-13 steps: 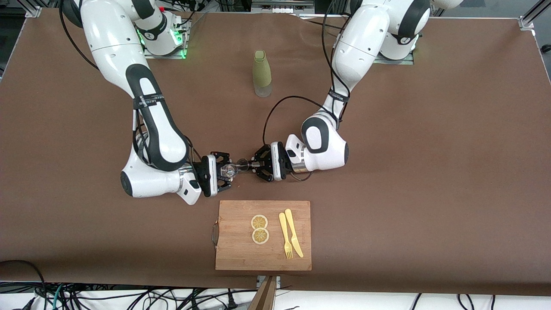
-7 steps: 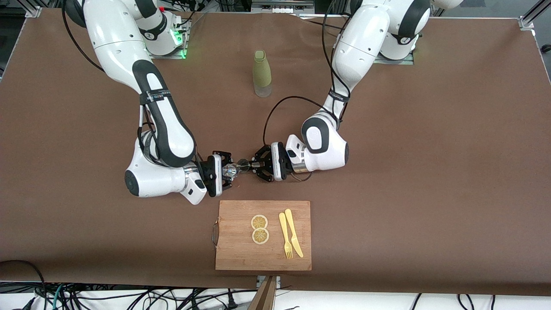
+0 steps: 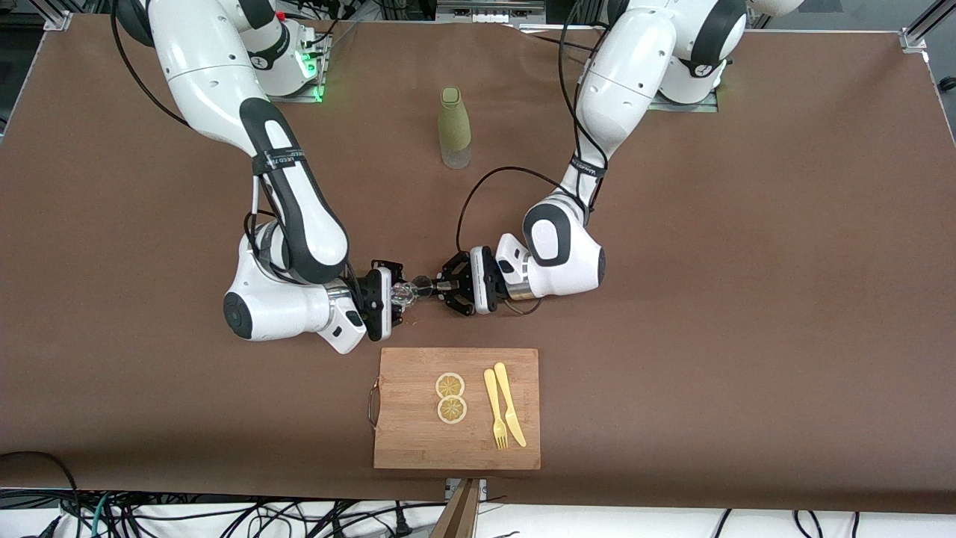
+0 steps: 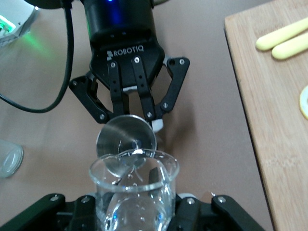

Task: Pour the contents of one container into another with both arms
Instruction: 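Tilt the beaker with the right gripper, pouring into the jigger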

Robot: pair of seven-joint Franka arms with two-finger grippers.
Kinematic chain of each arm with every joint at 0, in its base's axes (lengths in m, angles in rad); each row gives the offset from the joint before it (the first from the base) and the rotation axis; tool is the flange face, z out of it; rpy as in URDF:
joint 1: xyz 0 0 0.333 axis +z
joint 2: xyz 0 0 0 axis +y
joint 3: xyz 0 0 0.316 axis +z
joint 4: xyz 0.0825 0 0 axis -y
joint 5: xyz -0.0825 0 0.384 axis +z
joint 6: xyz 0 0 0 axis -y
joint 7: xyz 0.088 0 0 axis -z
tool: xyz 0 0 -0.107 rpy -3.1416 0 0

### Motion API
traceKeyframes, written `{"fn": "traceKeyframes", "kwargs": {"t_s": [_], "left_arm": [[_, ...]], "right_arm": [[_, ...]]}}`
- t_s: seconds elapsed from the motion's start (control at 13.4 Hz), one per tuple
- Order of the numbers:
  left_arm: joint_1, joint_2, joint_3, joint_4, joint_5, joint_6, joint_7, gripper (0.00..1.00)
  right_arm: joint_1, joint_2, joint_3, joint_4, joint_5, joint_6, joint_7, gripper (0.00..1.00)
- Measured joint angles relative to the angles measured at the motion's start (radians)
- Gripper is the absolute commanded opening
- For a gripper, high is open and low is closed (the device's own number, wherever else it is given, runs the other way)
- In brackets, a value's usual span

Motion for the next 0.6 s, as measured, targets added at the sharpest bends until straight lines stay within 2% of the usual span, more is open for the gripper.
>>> {"fn": "traceKeyframes", "kwargs": {"t_s": [0.6], "left_arm": [[0.0, 0.0, 0.0, 0.0, 0.0, 0.0, 0.0, 0.0]], "right_arm": [[0.021, -0.017, 0.0, 0.001, -0.072, 0.0, 0.111, 0.26]]}}
